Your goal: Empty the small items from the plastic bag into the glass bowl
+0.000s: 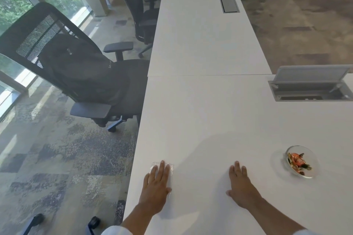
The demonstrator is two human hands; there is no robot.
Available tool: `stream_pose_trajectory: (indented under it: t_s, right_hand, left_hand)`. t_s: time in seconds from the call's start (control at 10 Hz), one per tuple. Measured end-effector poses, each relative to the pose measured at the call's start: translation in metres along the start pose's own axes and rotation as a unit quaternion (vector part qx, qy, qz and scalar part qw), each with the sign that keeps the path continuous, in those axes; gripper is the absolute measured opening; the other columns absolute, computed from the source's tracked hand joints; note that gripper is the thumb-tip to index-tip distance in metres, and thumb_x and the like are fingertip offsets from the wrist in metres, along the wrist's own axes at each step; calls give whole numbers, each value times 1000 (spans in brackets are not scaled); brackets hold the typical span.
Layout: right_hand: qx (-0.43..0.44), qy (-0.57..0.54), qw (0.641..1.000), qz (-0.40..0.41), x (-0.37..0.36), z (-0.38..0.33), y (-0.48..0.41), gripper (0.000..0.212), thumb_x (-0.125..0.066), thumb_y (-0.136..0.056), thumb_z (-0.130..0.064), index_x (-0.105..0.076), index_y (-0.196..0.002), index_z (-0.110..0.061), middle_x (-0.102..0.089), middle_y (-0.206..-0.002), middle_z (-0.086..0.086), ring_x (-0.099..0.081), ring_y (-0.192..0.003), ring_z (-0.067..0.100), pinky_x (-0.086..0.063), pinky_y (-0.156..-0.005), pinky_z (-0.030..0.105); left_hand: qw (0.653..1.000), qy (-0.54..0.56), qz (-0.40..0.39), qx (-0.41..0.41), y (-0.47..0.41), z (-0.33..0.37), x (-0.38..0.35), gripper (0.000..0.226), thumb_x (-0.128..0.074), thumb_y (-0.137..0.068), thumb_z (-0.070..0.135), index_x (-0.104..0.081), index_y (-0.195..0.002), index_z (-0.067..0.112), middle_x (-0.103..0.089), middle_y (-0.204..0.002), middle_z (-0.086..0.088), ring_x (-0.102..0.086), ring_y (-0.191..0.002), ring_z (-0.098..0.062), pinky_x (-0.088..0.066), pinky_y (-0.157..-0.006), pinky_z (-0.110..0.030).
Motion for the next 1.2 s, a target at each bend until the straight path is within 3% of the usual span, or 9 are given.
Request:
stream_pose_trajectory:
  t_s: [0.2, 0.3, 0.4, 0.5, 0.7, 0.8, 1.0, 1.1, 1.2]
  right_hand:
    - [10, 12, 1000, 2, 6, 3, 5, 89, -56, -106, -34, 1, -168, -5, 17, -177, 16, 6, -165, 40, -24, -133, 41]
    - [11, -7, 1000, 3, 20, 2, 9, 80, -55, -105, -38, -11, -168, -13, 7, -179, 9, -1, -166, 31, -33, -128, 46]
    - [6, -46, 998, 48, 41, 5, 18, 72, -52, -105, -42, -23, -166, -18, -13, -179, 5, -17, -164, 23, -31, -127, 44]
    - [-1, -106, 983, 147, 64, 13, 25, 64, -50, -105, -40, -33, -163, -19, -26, -175, 3, -28, -161, 21, -30, -127, 39]
    - [-41, -282, 909, 304, 111, 75, 38, 58, -60, -103, -25, -44, -158, -12, -44, -166, 4, -40, -154, 22, -36, -126, 39]
    - [-72, -319, 878, 350, 124, 118, 42, 57, -61, -103, -18, -46, -157, -7, -45, -165, 10, -40, -155, 26, -34, -127, 40]
    - [-151, -373, 849, 342, 130, 193, 42, 54, -52, -107, -14, -41, -159, -2, -41, -168, 15, -36, -158, 29, -28, -130, 40]
    - [-184, -409, 836, 317, 125, 217, 41, 54, -50, -108, -16, -39, -160, -2, -42, -168, 15, -37, -157, 30, -28, -130, 41]
    - [-220, -444, 819, 289, 112, 240, 29, 53, -47, -110, -20, -40, -159, -4, -45, -166, 14, -40, -155, 32, -31, -127, 43]
  left_hand:
    - [999, 15, -8, 30, -2, 15, 23, 84, -57, -108, 42, -9, -174, 24, 7, -185, 2, -11, -170, -32, -20, -135, -50]
    - [998, 32, 4, 51, -2, 26, 31, 73, -57, -108, 43, -25, -171, 28, -4, -186, 1, -12, -169, -31, -19, -135, -53]
    - [996, 61, 57, 45, -8, 53, 39, 57, -71, -102, 35, -56, -156, 23, -39, -176, -6, -37, -161, -37, -34, -127, -60]
    - [984, 126, 120, 33, -24, 91, 44, 48, -74, -101, 27, -66, -147, 18, -56, -163, -8, -47, -154, -35, -39, -123, -57]
    - [942, 322, 92, 19, -61, 211, 70, 45, -71, -105, 20, -64, -147, 4, -68, -152, -14, -61, -144, -33, -42, -125, -41]
    - [920, 387, 52, 25, -74, 271, 78, 45, -66, -108, 24, -63, -150, 6, -67, -155, -11, -62, -145, -29, -43, -126, -37]
    - [887, 461, -16, 30, -93, 359, 63, 45, -63, -109, 26, -62, -151, 12, -64, -157, -10, -59, -147, -24, -45, -121, -35]
    - [874, 479, -58, 60, -98, 386, 51, 39, -61, -110, 26, -68, -145, 11, -68, -151, -11, -62, -142, -29, -47, -122, -42]
    - [866, 492, -61, 63, -106, 405, 32, 33, -57, -106, 19, -60, -73, 16, -58, -74, -9, -53, -71, -31, -47, -75, -38]
Point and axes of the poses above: each hand's wrist, its own y-axis away from the middle knuckle, its own x-axis out of the back of the hand, z = x × y, the point moved 2 cm from there along -y, towards the middle knuckle
